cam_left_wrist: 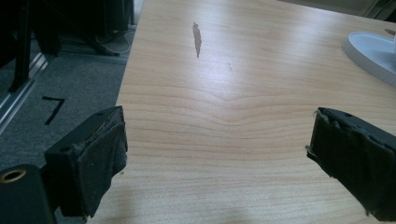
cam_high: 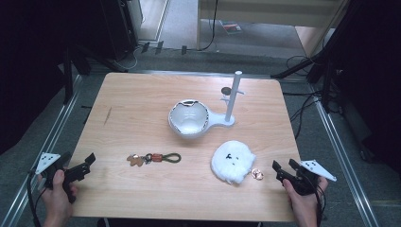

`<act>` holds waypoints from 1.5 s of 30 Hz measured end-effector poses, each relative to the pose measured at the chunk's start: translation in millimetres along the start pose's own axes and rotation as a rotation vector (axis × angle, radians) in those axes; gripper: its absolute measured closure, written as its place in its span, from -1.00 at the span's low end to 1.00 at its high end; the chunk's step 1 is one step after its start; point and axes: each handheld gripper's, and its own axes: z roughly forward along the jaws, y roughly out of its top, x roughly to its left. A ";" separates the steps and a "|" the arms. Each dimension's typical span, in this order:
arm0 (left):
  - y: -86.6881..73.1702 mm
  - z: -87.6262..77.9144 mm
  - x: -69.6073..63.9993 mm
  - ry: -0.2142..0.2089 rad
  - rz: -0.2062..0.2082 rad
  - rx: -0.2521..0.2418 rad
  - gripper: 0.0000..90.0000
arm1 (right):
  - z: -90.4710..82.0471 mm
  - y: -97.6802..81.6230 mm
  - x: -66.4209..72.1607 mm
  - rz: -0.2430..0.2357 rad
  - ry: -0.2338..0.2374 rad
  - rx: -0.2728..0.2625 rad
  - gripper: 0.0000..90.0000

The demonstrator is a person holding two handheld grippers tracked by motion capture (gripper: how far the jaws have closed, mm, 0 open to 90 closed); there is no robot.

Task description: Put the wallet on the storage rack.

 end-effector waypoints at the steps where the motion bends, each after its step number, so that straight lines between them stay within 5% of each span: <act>1: 0.0 0.1 -0.3 0.001 0.001 0.000 -0.89 | -1.0 2.7 2.3 -0.004 0.004 0.014 -0.34; 7: 0.0 0.1 -1.7 0.007 0.013 0.000 -0.89 | -8.6 25.4 17.2 -0.060 -0.021 0.064 -0.36; 10: -0.1 0.4 -3.1 0.014 0.022 0.000 -0.89 | -13.0 43.7 34.2 -0.123 -0.035 0.141 -0.42; 14: 0.1 1.0 -4.9 0.026 0.033 0.008 -0.87 | -10.3 50.4 46.5 -0.137 -0.022 0.213 -0.44; 16: -0.1 0.8 -5.6 0.032 0.038 0.003 -0.86 | -1.8 53.1 58.3 -0.137 -0.001 0.294 -0.45; 23: -1.1 -0.6 -7.3 0.027 0.049 0.005 -0.86 | 19.5 60.5 74.2 -0.093 0.021 0.453 -0.49; 24: -1.0 -0.2 -7.6 0.027 0.053 0.009 -0.86 | 27.8 64.4 80.7 -0.117 0.006 0.522 -0.49; 25: -1.0 -0.2 -7.6 0.027 0.053 0.009 -0.86 | 27.8 64.4 80.7 -0.117 0.006 0.522 -0.49; 28: -0.6 0.9 -8.5 0.022 0.066 0.020 -0.86 | 40.4 72.4 89.5 -0.153 -0.020 0.646 -0.54; 33: -0.6 1.6 -9.8 0.020 0.079 0.024 -0.86 | 55.6 81.4 93.0 -0.158 -0.011 0.765 -0.64; 37: -0.5 1.8 -9.7 0.014 0.078 0.026 -0.86 | 64.1 83.9 97.0 -0.186 -0.024 0.821 -0.72; 40: -0.2 2.0 -9.1 0.009 0.079 0.031 -0.86 | 74.0 89.5 101.8 -0.153 0.006 0.869 -0.96; 45: -0.1 2.2 -8.9 0.004 0.080 0.032 -0.84 | 89.1 91.3 104.1 -0.130 0.016 0.906 -1.00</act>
